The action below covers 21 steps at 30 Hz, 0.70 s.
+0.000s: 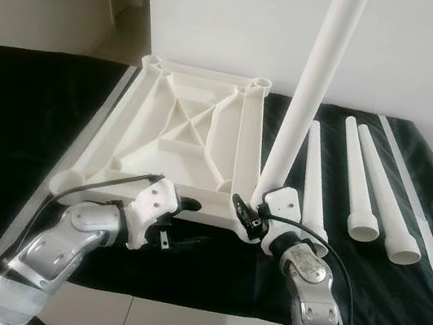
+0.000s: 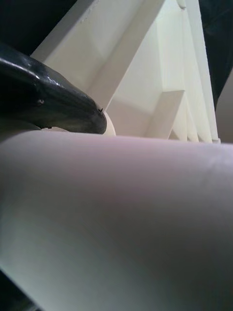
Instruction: Building children table
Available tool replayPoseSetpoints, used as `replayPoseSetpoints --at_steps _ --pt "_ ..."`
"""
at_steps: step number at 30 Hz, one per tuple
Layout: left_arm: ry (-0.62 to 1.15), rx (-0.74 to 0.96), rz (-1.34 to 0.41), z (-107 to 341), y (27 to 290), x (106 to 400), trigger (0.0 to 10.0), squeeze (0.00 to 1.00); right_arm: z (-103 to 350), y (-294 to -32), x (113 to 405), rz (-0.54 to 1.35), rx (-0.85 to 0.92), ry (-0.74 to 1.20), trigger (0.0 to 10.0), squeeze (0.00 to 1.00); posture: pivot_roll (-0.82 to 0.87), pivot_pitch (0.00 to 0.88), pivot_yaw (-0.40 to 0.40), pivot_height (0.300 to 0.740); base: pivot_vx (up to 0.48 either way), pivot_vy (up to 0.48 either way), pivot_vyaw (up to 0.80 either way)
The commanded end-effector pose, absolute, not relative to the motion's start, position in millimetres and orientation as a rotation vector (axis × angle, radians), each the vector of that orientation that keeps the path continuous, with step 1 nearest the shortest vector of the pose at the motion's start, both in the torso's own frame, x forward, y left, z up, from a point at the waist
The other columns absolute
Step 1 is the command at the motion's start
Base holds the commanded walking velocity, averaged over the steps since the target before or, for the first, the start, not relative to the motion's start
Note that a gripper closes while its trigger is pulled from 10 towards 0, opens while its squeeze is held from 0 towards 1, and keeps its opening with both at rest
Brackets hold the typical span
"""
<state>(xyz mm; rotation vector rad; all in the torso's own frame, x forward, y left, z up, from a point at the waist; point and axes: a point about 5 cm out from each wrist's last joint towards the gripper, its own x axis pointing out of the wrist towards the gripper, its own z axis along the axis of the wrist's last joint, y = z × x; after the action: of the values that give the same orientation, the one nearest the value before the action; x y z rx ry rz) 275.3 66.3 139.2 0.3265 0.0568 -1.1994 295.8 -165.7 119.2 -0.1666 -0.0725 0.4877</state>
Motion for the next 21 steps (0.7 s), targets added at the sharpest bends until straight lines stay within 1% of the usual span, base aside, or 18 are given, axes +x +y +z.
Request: replayPoseSetpoints --at_steps 1,2,13,14,19,21 --pt "0.053 0.331 -1.195 138 67 275 10.0 0.0 110 -164 292 0.495 -0.153 -0.038 0.0 0.0 0.04 0.0 -0.005 0.74 0.0 0.0 0.0" --pt "0.05 0.325 -1.194 138 67 275 10.0 0.0 108 -164 291 0.486 -0.141 -0.036 10.0 0.0 0.04 0.0 -0.007 0.74 0.0 0.0 0.0" --pt "0.052 0.317 -1.195 137 66 274 10.0 0.0 106 -164 287 0.422 -0.105 -0.037 10.0 0.0 0.03 0.0 -0.011 0.74 0.0 0.0 0.0" --pt "0.05 0.317 -1.201 138 64 274 10.0 0.0 109 -163 286 0.36 -0.072 -0.06 10.0 0.0 0.03 0.0 -0.013 0.74 0.0 0.0 0.0" --pt "0.048 0.319 -1.201 139 65 275 10.0 0.0 113 -160 284 0.293 -0.035 -0.094 10.0 0.0 0.03 0.0 -0.015 0.74 0.0 0.0 0.0" --pt "0.047 0.322 -1.199 138 65 276 10.0 0.0 112 -161 282 0.196 -0.016 -0.085 10.0 0.0 0.03 0.0 -0.018 0.74 0.0 0.0 0.0"
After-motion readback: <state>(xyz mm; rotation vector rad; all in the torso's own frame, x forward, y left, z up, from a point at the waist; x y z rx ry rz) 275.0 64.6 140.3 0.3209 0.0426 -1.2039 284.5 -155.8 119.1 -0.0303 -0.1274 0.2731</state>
